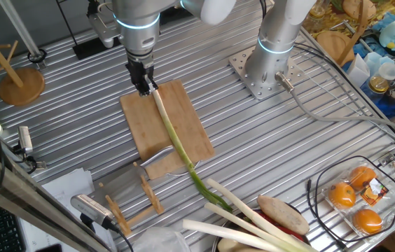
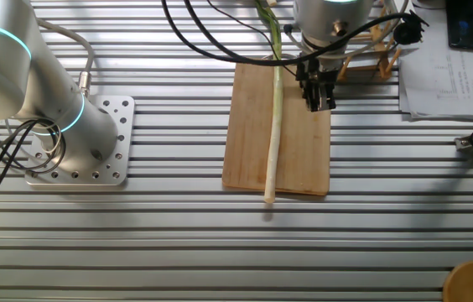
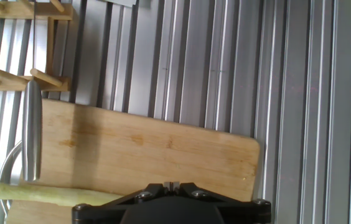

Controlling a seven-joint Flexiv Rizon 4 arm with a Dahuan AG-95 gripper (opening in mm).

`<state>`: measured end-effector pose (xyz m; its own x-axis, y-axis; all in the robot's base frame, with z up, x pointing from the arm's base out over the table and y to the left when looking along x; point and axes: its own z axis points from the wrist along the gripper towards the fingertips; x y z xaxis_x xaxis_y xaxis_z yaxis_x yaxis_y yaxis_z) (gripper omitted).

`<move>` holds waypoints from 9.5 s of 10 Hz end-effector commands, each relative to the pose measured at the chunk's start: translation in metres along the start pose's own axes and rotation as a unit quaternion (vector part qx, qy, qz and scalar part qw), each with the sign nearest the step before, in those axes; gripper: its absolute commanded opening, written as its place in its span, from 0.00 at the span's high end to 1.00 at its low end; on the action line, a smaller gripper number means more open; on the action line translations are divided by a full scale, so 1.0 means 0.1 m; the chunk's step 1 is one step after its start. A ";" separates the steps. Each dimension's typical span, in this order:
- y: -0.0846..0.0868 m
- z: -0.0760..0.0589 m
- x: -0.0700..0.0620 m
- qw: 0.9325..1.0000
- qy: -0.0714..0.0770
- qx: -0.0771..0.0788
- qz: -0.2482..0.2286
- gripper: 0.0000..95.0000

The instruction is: Chop the scallions

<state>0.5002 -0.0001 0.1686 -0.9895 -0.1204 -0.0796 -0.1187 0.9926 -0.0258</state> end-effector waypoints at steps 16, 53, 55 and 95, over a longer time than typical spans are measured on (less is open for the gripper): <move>-0.01 0.00 -0.01 1.000 0.001 -0.008 0.025 1.00; 0.00 0.01 -0.02 1.000 -0.010 -0.010 0.024 1.00; 0.00 0.01 -0.02 1.000 -0.010 -0.010 0.020 1.00; 0.63 0.45 -0.69 0.998 0.060 -0.030 0.006 0.60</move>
<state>0.5601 0.0691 0.1284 -0.9936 -0.1093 0.0274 -0.1083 0.9935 0.0349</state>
